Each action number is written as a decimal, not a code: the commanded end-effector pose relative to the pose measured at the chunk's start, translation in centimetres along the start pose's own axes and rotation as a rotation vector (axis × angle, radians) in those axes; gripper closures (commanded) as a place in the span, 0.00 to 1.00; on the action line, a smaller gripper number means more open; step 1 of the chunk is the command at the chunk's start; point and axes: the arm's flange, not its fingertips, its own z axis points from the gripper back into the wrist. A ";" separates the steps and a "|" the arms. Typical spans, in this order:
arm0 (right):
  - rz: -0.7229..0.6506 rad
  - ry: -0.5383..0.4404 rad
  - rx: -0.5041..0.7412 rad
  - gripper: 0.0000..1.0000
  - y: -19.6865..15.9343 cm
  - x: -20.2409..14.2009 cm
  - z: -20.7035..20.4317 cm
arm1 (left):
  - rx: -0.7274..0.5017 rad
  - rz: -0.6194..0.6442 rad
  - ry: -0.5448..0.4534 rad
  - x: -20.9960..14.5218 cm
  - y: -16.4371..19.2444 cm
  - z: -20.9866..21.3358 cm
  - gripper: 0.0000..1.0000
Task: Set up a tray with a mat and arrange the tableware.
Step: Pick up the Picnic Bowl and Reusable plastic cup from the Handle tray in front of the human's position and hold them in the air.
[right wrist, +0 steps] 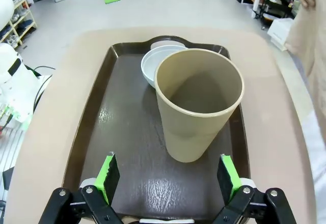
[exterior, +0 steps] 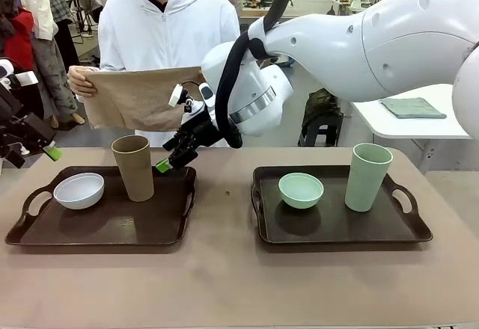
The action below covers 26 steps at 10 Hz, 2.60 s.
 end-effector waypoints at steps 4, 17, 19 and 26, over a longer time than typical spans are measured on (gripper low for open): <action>0.017 0.007 0.053 0.00 -0.6 -0.6 -2.1 | 0.055 0.023 0.057 1.1 0.1 -1.4 0.00; -0.067 0.040 0.040 0.00 -5.7 -3.8 -8.7 | 0.248 0.016 0.078 2.0 2.1 -9.5 0.00; -0.058 0.016 0.031 0.00 -6.4 -3.8 -8.9 | 0.256 0.016 0.088 2.2 2.2 -10.1 0.00; -0.016 -0.028 0.096 0.00 -5.9 -0.8 -10.7 | 0.252 0.048 0.100 2.5 2.2 -10.9 0.00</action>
